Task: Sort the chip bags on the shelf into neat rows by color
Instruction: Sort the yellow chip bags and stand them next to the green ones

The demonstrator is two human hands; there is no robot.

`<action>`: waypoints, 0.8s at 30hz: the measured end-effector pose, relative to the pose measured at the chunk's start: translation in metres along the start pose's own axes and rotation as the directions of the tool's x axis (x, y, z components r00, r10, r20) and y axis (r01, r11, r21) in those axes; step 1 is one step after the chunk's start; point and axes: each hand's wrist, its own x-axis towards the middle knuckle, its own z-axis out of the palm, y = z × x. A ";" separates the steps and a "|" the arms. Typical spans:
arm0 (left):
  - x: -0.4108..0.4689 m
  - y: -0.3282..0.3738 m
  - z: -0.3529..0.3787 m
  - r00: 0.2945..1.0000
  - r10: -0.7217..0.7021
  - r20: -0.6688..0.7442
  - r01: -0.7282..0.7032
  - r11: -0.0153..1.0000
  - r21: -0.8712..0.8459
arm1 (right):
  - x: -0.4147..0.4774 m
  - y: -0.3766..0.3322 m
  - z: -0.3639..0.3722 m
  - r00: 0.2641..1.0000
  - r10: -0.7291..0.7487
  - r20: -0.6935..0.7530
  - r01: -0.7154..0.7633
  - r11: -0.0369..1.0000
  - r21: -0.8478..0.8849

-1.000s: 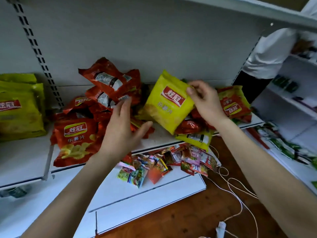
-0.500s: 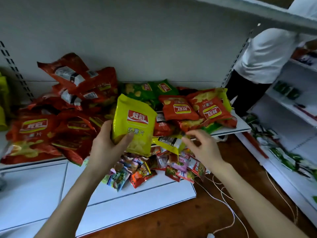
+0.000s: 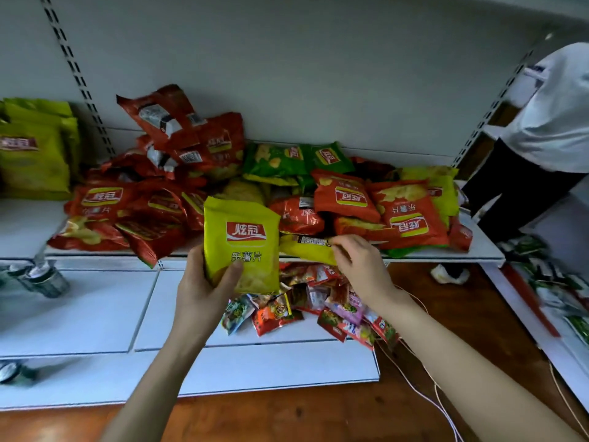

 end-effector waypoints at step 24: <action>0.015 -0.005 0.012 0.988 0.093 0.120 -0.107 0.988 0.108 | 0.036 -0.031 0.010 0.667 0.743 0.047 -0.601 0.501 0.623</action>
